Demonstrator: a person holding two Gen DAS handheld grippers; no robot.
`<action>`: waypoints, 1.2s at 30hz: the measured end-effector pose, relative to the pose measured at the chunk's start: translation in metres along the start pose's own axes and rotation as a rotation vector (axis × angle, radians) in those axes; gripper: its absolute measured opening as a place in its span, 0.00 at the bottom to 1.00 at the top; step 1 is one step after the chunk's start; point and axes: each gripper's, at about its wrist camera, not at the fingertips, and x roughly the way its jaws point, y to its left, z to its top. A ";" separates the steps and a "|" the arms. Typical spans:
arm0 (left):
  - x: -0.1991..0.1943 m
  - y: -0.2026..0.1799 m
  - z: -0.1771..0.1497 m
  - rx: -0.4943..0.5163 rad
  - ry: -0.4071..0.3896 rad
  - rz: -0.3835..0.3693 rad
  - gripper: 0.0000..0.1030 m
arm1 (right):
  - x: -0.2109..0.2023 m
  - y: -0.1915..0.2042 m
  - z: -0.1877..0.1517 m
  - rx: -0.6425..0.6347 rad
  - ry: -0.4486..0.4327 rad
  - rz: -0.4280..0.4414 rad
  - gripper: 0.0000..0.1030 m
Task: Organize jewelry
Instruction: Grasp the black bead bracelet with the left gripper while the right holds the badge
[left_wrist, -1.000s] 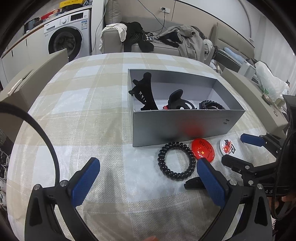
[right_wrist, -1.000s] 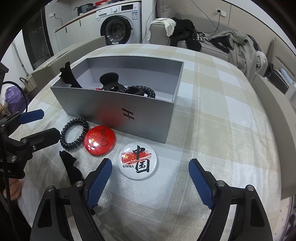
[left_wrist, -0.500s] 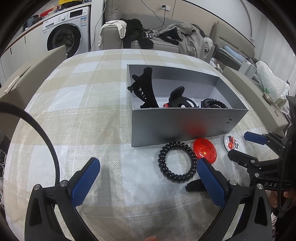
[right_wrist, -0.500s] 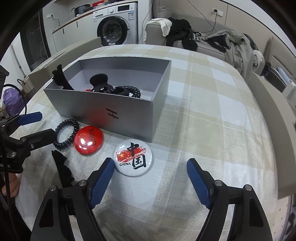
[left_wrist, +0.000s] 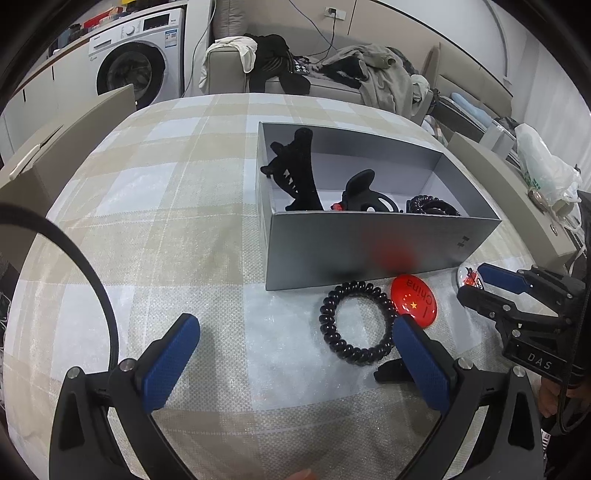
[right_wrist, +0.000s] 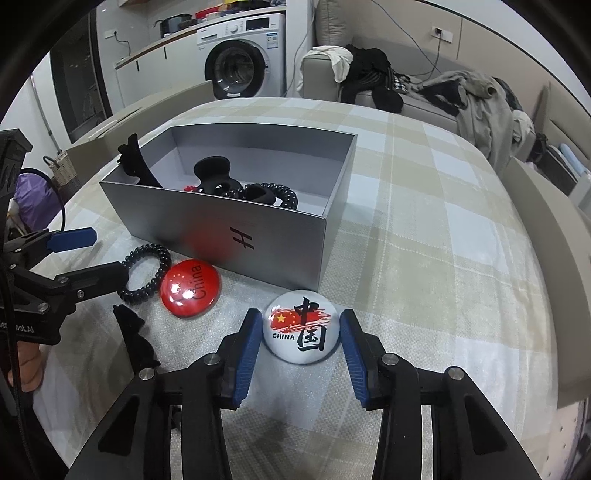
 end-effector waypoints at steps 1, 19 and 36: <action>0.000 0.000 0.000 -0.001 0.001 0.000 0.99 | -0.001 -0.001 0.000 0.005 -0.001 0.006 0.40; 0.003 -0.006 0.000 0.060 -0.021 0.054 0.47 | -0.027 -0.002 0.003 0.034 -0.093 0.078 0.40; -0.010 -0.013 -0.004 0.109 -0.069 0.006 0.04 | -0.037 0.000 0.003 0.043 -0.132 0.085 0.41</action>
